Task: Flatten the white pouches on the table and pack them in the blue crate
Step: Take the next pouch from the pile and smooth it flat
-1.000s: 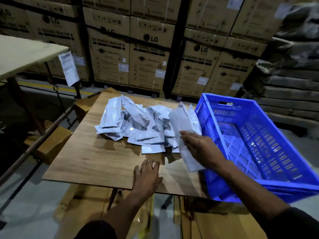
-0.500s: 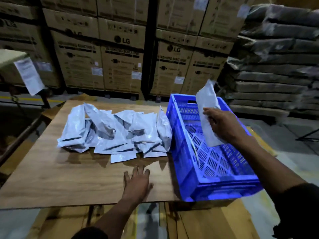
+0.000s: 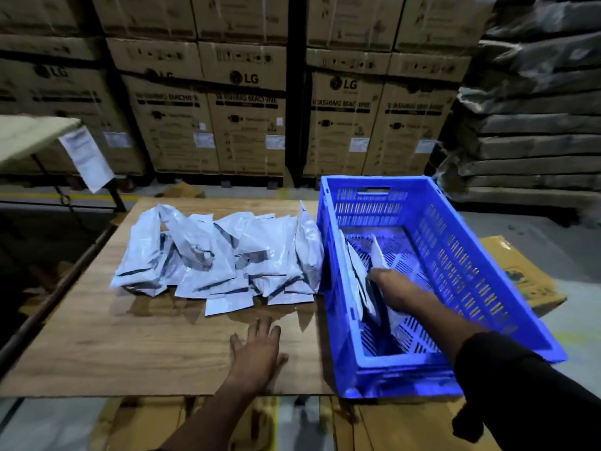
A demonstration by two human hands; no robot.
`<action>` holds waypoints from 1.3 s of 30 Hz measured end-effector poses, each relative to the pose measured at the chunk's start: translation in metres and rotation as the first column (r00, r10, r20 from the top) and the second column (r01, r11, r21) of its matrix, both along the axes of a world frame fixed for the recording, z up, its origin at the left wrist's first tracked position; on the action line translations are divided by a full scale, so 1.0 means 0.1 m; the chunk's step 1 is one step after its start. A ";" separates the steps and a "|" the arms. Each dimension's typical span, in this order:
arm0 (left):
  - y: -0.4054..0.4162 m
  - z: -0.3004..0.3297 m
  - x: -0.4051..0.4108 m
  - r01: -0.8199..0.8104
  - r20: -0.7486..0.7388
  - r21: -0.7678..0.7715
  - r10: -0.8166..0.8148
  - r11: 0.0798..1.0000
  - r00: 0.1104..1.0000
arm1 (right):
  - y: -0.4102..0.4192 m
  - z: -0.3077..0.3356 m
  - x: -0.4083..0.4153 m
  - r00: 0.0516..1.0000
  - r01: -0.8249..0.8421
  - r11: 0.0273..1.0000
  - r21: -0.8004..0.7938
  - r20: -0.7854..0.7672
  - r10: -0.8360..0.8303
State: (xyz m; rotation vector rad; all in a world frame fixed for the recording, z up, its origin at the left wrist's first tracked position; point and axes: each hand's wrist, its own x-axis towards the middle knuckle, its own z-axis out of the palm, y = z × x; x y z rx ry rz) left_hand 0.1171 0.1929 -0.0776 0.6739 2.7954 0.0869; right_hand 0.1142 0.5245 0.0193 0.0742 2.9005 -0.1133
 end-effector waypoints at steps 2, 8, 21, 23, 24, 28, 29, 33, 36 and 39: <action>0.00 0.00 0.01 -0.003 0.007 -0.005 0.003 1.000 1.000 | -0.09 0.02 -0.04 1.000 -0.008 1.000 -0.022 0.004 0.008; 0.01 0.00 0.03 -0.010 0.010 -0.016 0.011 1.000 1.000 | -0.08 -0.11 -0.08 0.997 -0.039 0.980 -0.197 -0.075 0.024; 0.01 0.00 0.07 -0.029 0.012 -0.010 0.030 1.000 0.999 | -0.21 -0.05 -0.10 0.912 0.353 0.784 -0.510 0.002 -0.409; 0.01 0.00 0.07 -0.032 0.026 -0.004 0.032 0.999 0.999 | -0.19 -0.13 -0.14 0.887 0.411 0.731 -0.544 0.055 -0.458; 0.01 -0.01 0.06 -0.034 0.028 -0.003 0.034 0.999 0.999 | -0.13 -0.23 -0.19 0.885 0.422 0.713 -0.560 0.082 -0.459; 0.01 -0.04 0.05 -0.045 0.032 -0.001 0.045 0.999 0.999 | 0.24 -0.90 -0.43 0.889 0.416 0.608 -0.676 0.163 -0.428; 0.01 -0.04 0.05 -0.048 0.039 0.001 0.048 0.999 0.998 | 0.23 -0.89 -0.41 0.890 0.412 0.597 -0.688 0.164 -0.425; 0.02 -0.04 0.05 -0.059 0.073 0.002 0.059 0.998 0.996 | 0.07 -0.65 -0.30 0.883 0.419 0.580 -0.698 0.163 -0.441; 0.03 -0.05 0.04 -0.061 0.085 -0.002 0.061 0.998 0.995 | 0.05 -0.68 -0.36 0.909 0.393 0.658 -0.642 0.165 -0.382; 0.03 -0.04 0.04 -0.055 0.081 -0.002 0.055 0.998 0.995 | 0.24 -1.06 -0.53 0.909 0.399 0.655 -0.642 0.185 -0.373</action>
